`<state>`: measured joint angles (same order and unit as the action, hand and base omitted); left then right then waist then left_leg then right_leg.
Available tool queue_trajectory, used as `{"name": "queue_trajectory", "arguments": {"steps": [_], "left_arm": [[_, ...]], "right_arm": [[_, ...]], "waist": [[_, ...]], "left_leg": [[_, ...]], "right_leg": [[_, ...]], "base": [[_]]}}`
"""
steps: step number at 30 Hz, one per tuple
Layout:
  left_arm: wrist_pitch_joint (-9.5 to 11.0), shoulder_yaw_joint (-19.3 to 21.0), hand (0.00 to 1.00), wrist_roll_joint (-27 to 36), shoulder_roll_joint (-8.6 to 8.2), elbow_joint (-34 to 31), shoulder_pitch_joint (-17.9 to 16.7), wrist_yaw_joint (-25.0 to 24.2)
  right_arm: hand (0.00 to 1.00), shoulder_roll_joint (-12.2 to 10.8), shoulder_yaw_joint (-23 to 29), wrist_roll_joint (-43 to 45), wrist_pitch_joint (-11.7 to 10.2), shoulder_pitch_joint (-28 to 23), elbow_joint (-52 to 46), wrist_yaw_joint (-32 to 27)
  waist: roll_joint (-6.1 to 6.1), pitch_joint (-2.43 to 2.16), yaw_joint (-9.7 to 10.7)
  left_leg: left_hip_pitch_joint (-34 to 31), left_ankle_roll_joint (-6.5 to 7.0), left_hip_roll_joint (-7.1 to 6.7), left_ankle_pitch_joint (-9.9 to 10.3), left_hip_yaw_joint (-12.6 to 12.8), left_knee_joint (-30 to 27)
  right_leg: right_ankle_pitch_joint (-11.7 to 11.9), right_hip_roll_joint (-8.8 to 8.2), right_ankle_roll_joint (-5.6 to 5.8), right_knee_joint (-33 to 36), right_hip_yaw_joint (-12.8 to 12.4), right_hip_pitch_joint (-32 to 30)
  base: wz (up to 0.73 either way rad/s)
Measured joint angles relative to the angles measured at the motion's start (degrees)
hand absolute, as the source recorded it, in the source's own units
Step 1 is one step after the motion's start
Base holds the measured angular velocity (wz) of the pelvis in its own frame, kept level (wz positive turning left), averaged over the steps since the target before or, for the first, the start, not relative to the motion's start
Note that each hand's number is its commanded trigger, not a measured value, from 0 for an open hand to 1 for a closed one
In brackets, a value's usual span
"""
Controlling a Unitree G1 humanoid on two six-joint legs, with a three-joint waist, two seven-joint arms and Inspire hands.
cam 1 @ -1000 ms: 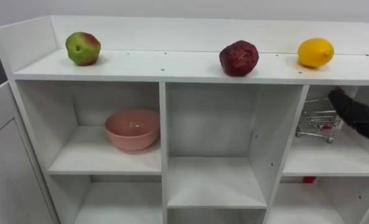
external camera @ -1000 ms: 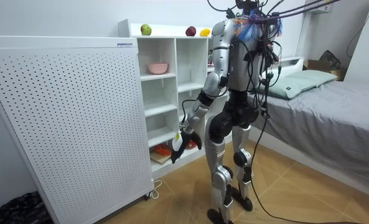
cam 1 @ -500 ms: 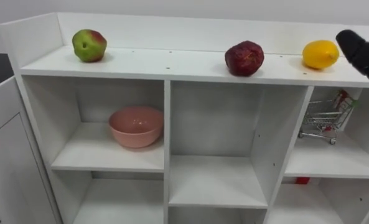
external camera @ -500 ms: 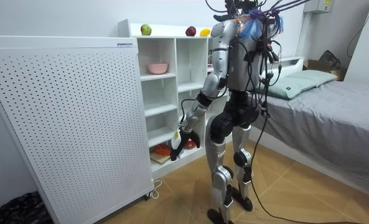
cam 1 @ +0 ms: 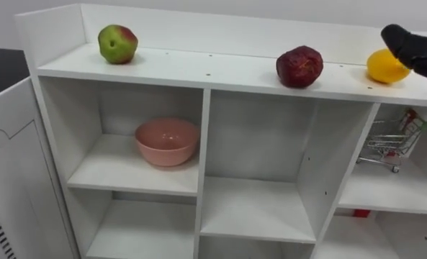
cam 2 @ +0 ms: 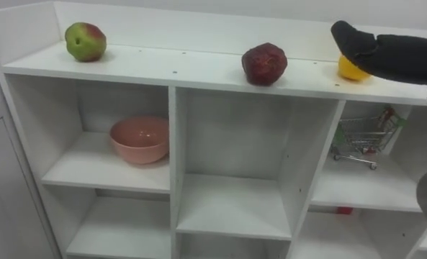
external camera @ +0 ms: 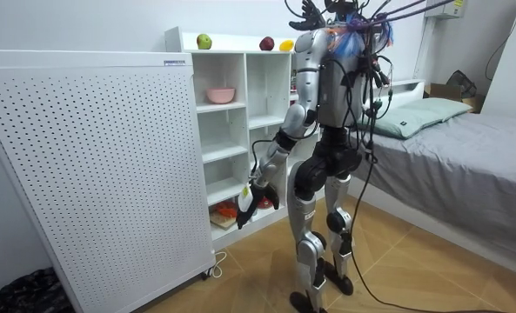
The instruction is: Arrange fruit in the closet
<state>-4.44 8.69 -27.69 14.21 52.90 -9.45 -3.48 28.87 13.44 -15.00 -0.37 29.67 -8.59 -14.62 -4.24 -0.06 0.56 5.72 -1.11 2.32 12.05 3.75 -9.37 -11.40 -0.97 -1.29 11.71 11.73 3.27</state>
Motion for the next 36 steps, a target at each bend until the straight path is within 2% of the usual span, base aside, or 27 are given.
{"name": "queue_trajectory", "arguments": {"steps": [9,16,20,22,24,26,32,36], "left_arm": [[-0.4,-0.2,0.0,0.0,-0.02,0.1,0.4,-1.1],[-1.0,-0.6,0.0,-0.1,-0.06,0.1,0.6,-2.3],[-2.1,-0.6,0.0,0.0,-0.06,0.2,2.5,-3.3],[-2.2,-0.6,0.0,0.1,-0.06,0.2,3.2,-3.5],[-2.3,-0.7,0.0,0.2,-0.01,0.5,3.9,-3.8],[-2.4,-0.7,0.0,0.1,0.12,0.5,4.0,-4.4],[-2.7,-0.7,0.0,0.1,0.6,0.5,5.0,-6.2],[-2.7,-0.7,0.0,0.1,1.01,0.5,5.5,-7.0]], "right_arm": [[0.0,0.0,-1.6,-3.7,0.1,2.3,1.5,2.6],[0.0,0.0,-2.5,-4.7,0.6,3.0,1.5,5.7],[0.0,0.1,-3.5,-4.8,1.9,3.8,2.1,9.4],[0.0,0.4,-3.5,-4.9,2.2,4.8,4.2,10.5],[0.0,2.2,-3.9,-5.0,2.7,5.6,7.1,11.5],[0.0,2.9,-4.1,-5.0,3.0,5.8,8.8,12.4],[0.0,3.0,-5.7,-4.8,4.2,5.8,10.9,13.9],[0.0,3.0,-5.9,-4.8,4.2,5.8,10.9,15.0]], "waist": [[0.4,0.24,-0.6],[0.58,0.12,-0.5],[0.71,0.03,-0.4],[0.72,-0.05,-0.4],[0.69,-0.07,-0.5],[0.67,-0.09,-0.5],[0.63,-0.12,-0.3],[0.22,-0.38,-0.4]], "left_leg": [[0.1,-0.01,-0.04,0.0,-0.5,-0.2],[0.0,-0.02,-0.06,0.0,-0.6,-0.3],[-0.1,-0.01,-0.14,0.0,-0.6,-0.5],[-0.1,-0.01,-0.16,0.0,-0.6,-0.5],[0.0,-0.01,-0.14,0.0,-0.6,-0.6],[0.0,-0.01,-0.09,0.0,-0.6,-0.6],[-0.1,-0.01,-0.07,0.0,-0.6,-0.6],[-0.1,-0.01,-0.08,0.0,-0.7,-0.6]], "right_leg": [[0.0,-0.07,-0.01,-0.1,0.7,0.5],[0.0,-0.26,-0.01,-0.1,0.8,0.5],[0.0,-0.51,-0.01,-0.1,0.9,0.6],[0.0,-0.54,-0.01,0.0,0.9,0.6],[0.0,-0.56,-0.01,0.0,1.0,0.7],[0.0,-0.54,-0.04,0.0,1.0,0.7],[0.1,-0.56,-0.07,0.0,1.0,0.7],[0.1,-0.56,-0.07,0.0,1.1,0.7]], "base": [[0.04],[0.0],[0.0],[0.0],[0.0],[0.0],[0.0],[0.0]]}}
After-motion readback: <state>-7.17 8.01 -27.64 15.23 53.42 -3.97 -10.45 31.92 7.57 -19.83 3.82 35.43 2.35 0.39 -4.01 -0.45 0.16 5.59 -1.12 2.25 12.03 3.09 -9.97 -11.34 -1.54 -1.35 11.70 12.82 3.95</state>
